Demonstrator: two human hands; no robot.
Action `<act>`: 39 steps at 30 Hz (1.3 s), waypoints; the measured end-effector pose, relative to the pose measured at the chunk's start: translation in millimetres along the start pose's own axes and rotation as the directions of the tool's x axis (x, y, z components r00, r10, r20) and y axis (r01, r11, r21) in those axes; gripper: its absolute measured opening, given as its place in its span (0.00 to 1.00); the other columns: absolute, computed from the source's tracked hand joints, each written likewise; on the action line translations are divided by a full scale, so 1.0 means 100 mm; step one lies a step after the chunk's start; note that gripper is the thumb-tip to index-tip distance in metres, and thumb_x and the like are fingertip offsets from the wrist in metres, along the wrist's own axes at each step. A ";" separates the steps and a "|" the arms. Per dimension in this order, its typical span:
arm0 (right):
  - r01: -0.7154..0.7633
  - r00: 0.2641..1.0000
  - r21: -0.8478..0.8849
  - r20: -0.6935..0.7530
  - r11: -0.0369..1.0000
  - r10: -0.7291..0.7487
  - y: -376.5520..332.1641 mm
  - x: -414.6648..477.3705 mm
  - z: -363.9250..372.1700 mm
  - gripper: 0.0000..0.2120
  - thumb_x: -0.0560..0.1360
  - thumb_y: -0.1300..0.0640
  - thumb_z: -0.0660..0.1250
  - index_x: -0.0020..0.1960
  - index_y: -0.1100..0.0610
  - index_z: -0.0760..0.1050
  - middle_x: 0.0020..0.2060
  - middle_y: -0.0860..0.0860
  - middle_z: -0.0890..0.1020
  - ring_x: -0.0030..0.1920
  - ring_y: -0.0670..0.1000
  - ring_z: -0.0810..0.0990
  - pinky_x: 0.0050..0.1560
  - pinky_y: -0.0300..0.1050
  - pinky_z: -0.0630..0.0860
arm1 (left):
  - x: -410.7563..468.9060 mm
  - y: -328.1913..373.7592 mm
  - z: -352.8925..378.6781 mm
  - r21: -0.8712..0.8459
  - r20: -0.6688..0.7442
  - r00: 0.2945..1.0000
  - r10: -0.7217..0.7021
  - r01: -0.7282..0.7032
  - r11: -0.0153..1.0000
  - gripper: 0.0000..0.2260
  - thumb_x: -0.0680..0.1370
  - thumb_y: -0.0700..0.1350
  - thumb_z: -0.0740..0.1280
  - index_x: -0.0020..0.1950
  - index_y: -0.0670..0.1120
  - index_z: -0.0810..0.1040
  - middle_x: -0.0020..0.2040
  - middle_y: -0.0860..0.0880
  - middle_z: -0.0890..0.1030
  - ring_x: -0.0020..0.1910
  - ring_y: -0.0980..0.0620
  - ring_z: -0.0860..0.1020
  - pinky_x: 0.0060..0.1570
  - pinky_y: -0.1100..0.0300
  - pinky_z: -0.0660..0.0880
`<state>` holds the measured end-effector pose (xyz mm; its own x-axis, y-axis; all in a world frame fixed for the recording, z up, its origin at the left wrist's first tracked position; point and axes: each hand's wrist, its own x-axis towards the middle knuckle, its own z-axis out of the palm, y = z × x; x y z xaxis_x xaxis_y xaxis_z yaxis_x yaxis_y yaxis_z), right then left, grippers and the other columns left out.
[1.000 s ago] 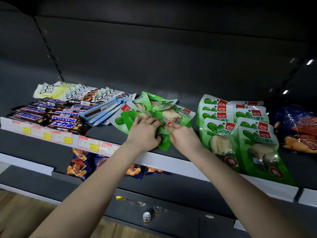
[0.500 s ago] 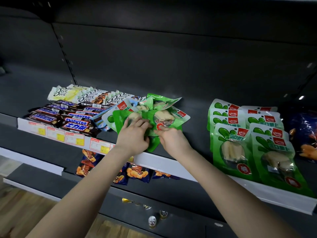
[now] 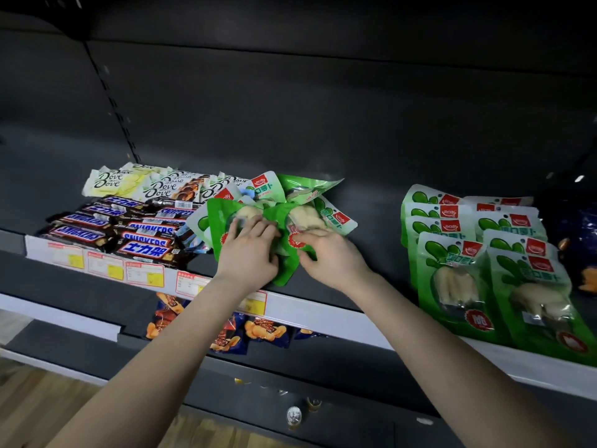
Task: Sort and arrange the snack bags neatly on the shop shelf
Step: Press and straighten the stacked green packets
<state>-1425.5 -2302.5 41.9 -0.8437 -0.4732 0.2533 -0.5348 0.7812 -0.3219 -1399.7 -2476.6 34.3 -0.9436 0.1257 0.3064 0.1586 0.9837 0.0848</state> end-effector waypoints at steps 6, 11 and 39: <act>-0.241 0.969 -0.137 -0.080 0.961 0.232 0.23 0.08 -0.10 0.21 0.76 0.47 0.60 0.69 0.49 0.69 0.73 0.50 0.62 0.69 0.57 0.60 0.64 0.57 0.63 | 0.03 -0.02 -0.03 0.065 0.031 0.996 0.085 -0.087 0.994 0.25 0.73 0.50 0.61 0.71 0.57 0.65 0.65 0.51 0.70 0.73 0.47 0.58 0.73 0.44 0.44; -0.330 0.944 -0.165 -0.055 0.930 0.325 0.28 0.01 -0.06 0.24 0.77 0.44 0.59 0.71 0.48 0.64 0.75 0.51 0.56 0.72 0.58 0.54 0.68 0.62 0.57 | 0.15 0.02 -0.11 0.048 0.093 0.989 0.119 -0.124 0.991 0.23 0.72 0.53 0.61 0.67 0.62 0.70 0.64 0.50 0.71 0.70 0.44 0.59 0.72 0.43 0.41; -0.166 0.970 0.019 -0.177 0.986 0.167 0.61 0.38 -0.07 0.25 0.70 0.73 0.61 0.63 0.55 0.76 0.66 0.58 0.72 0.70 0.59 0.62 0.67 0.47 0.63 | 0.43 0.23 -0.02 -0.022 0.037 0.998 -0.053 0.054 0.998 0.20 0.74 0.55 0.61 0.65 0.53 0.74 0.65 0.49 0.74 0.69 0.47 0.66 0.73 0.48 0.43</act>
<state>-1489.7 -2270.0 38.9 -0.8996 -0.2566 0.3534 -0.3881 0.8409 -0.3771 -1436.5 -2448.9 51.2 -0.9607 0.0779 0.2664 0.1139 0.9859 0.1224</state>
